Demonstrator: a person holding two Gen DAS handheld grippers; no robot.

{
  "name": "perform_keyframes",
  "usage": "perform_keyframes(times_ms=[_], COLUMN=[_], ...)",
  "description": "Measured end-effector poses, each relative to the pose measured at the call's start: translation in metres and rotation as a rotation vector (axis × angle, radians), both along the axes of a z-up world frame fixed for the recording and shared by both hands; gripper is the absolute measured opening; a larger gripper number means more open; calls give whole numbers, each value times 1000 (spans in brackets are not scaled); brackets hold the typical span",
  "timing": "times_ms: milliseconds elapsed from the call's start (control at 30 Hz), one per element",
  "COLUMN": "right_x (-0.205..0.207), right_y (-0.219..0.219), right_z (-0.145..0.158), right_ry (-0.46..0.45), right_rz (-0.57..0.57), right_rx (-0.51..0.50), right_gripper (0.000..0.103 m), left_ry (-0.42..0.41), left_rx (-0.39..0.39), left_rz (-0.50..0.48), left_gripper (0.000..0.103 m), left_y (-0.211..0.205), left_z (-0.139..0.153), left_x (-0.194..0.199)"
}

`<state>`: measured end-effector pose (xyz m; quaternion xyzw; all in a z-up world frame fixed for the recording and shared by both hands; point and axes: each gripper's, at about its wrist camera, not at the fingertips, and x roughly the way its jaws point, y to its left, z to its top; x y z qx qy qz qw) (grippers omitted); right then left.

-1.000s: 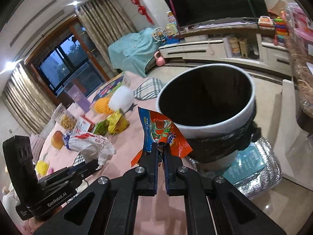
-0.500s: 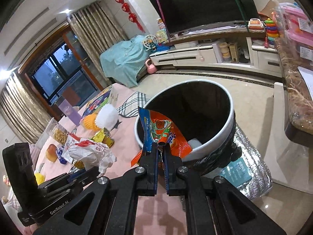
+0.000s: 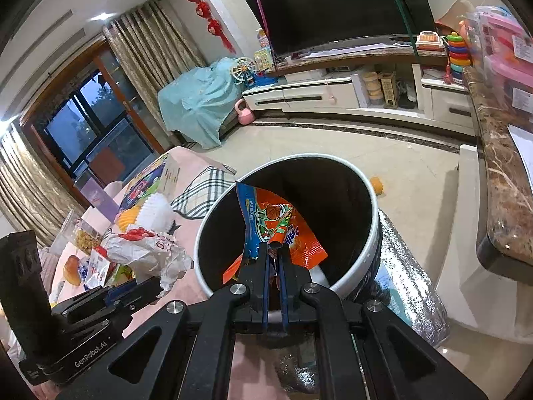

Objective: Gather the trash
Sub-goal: 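Open the left tool to drop the tissue while the right tool drops the orange packet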

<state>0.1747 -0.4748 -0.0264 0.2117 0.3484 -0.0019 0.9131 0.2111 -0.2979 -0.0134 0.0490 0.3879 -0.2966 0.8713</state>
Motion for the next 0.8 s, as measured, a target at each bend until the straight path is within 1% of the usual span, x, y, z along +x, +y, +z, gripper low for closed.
perform_keyframes(times_ms=[433, 600, 667, 700, 733, 767, 800], right_x=[21, 26, 29, 29, 29, 29, 29], right_y=[-21, -24, -25, -25, -25, -26, -26], right_z=[-11, -13, -13, -13, -12, -12, -12], right_ry=[44, 57, 60, 62, 62, 61, 58], right_rz=[0, 0, -2, -3, -4, -7, -10], right_rx=[16, 16, 17, 18, 20, 21, 21], right_gripper=[6, 10, 12, 16, 19, 29, 40], left_ry=[17, 25, 30, 31, 30, 28, 26], left_rx=[31, 29, 32, 38, 39, 35, 31], left_rz=[-22, -12, -9, -1, 6, 15, 22], left_gripper=[13, 18, 25, 29, 42, 51, 53], left_y=[-26, -30, -30, -30, -30, -28, -27], left_z=[-6, -9, -10, -11, -11, -11, -10], left_x=[22, 26, 28, 28, 28, 27, 27])
